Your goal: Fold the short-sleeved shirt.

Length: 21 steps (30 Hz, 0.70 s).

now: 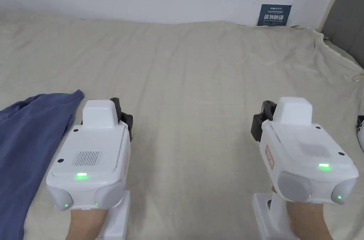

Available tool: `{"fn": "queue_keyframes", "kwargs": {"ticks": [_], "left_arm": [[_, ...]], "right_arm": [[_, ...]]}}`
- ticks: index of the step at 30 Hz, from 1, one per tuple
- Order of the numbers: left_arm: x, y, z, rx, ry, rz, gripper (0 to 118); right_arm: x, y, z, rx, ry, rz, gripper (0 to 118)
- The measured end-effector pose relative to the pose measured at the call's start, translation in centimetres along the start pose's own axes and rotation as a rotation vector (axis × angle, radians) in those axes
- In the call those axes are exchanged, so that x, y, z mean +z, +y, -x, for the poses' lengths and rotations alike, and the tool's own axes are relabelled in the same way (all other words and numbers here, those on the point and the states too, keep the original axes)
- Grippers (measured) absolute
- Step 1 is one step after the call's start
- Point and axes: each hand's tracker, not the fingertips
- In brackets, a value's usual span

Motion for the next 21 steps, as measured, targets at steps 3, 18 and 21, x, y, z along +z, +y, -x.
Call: {"fn": "queue_keyframes", "kwargs": {"ticks": [3,18,21], "left_arm": [[0.4,-0.5,-0.3,0.003,-0.009,0.008,0],[0.8,-0.5,-0.8,-0.033,-0.020,0.004,0],[0.7,-0.5,-0.8,-0.036,-0.022,0.002,0]], "right_arm": [[0.0,-1.2,-0.1,0.006,0.004,0.022,0],[0.3,-1.1,-0.3,-0.002,0.006,0.018,0],[0.2,-1.0,-0.3,0.004,0.005,0.013,0]]}}
